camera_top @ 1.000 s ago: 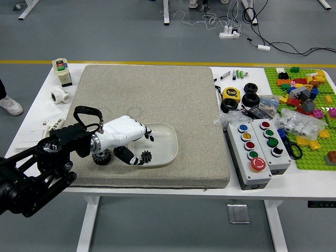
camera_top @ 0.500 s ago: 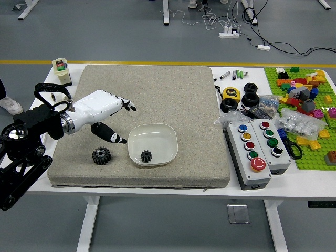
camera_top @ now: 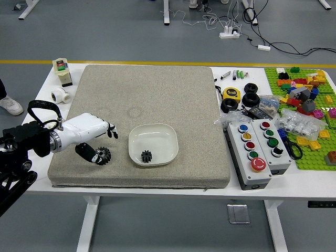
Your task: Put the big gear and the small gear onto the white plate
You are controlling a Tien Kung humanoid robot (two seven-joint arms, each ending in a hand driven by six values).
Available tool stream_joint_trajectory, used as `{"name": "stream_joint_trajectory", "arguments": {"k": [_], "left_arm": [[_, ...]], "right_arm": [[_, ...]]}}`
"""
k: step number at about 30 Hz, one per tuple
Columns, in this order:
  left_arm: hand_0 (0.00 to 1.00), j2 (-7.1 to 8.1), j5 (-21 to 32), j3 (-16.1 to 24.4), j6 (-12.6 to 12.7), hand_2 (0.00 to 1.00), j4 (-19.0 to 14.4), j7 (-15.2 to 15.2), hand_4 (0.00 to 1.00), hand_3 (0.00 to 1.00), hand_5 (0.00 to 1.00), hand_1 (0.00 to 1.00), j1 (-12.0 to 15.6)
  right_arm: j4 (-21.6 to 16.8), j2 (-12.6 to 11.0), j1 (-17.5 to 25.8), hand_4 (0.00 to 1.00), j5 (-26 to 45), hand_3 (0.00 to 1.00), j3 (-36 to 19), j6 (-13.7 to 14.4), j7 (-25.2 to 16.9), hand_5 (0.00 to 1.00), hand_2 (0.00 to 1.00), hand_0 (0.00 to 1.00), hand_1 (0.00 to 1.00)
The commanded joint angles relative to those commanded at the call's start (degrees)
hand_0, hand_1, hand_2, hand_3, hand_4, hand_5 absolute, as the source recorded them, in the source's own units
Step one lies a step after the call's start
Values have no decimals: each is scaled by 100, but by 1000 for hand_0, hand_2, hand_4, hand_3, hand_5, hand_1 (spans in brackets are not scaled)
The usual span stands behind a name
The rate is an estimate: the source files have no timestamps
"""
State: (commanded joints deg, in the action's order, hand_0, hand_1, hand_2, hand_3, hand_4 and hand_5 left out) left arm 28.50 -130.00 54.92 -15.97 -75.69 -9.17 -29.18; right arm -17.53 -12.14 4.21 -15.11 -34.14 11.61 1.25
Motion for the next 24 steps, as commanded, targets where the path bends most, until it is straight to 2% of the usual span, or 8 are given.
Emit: {"name": "stream_joint_trajectory", "arguments": {"k": [6, 7, 18, 19, 24], "left_arm": [[501, -34, 0, -69, 20, 621, 194, -5, 890, 659, 179, 612, 28], [487, -37, 0, -73, 22, 605, 209, -6, 838, 645, 154, 588, 30], [484, -111, 0, -139, 120, 601, 474, -22, 808, 641, 141, 583, 12], [473, -116, 0, -145, 117, 581, 506, -19, 719, 625, 97, 548, 11], [473, -131, 0, -156, 130, 581, 600, -6, 719, 625, 97, 548, 13]], "right_arm": [[-1, 0, -5, 951, -4, 795, -5, 4, 1, 800, 841, 769, 809], [-2, 0, -6, 952, -5, 795, -5, 4, 1, 800, 840, 769, 808], [-4, -1, -14, 951, -12, 796, 1, 5, 7, 800, 840, 768, 808], [-4, 0, -12, 951, -3, 796, 3, 7, 5, 800, 840, 768, 808], [-4, -1, -16, 951, -1, 796, 5, 7, 5, 800, 840, 768, 808]]}}
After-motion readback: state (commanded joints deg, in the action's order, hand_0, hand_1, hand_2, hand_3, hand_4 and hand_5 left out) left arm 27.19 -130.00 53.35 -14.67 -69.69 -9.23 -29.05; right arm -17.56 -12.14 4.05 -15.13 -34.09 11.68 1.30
